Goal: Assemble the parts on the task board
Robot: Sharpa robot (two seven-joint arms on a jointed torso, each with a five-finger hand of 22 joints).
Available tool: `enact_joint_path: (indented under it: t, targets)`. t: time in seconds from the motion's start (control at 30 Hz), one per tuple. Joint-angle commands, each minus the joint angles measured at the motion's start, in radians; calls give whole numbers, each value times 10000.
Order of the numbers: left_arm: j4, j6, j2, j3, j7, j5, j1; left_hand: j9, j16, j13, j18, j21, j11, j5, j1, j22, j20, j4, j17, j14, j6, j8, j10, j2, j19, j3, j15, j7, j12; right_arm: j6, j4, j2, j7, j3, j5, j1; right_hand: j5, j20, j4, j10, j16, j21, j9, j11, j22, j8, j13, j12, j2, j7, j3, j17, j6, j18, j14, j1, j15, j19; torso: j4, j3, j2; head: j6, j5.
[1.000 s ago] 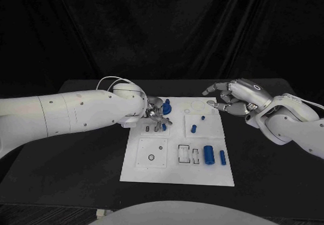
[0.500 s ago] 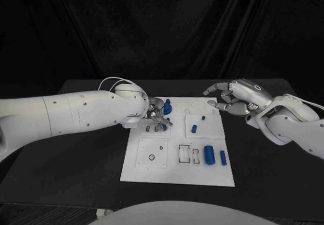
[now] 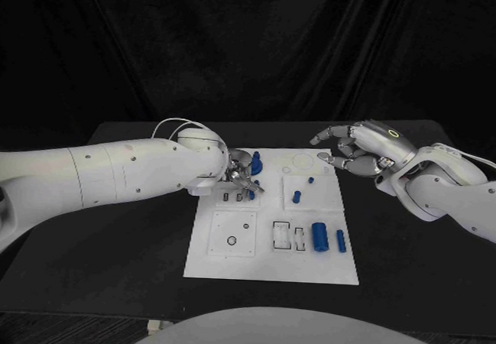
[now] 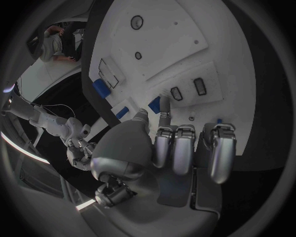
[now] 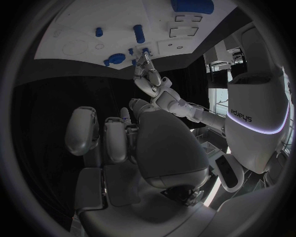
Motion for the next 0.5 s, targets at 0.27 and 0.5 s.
enact_joint_path:
  t: [0.27, 0.5]
  targets:
    - [-79, 211, 56, 9, 244, -15, -48, 276, 26, 2630, 65, -65, -68, 525, 333, 2127, -76, -312, 2633, 1057, -62, -97, 1036, 21, 357, 290, -95, -19, 36, -67, -29, -6, -197, 9, 22, -21, 107, 26, -104, 7, 14, 7, -25, 71, 1000, -51, 206, -23, 21, 103, 34, -20, 21, 83, 406, 155, 96, 60, 0, 4, -1, -2, -24]
    - [-93, 225, 80, 9, 269, -15, -57, 572, 26, 2630, 68, -80, -114, 750, 520, 2128, -104, -543, 2633, 1057, -24, -67, 1036, -18, 351, 509, -128, -80, 36, -11, -34, -4, -226, 9, 22, -21, 306, 45, -224, -16, -24, -50, -78, 97, 995, -51, 171, -39, 10, 133, 144, -70, 67, 92, 388, 213, 117, 45, 1, 3, -3, -2, -8]
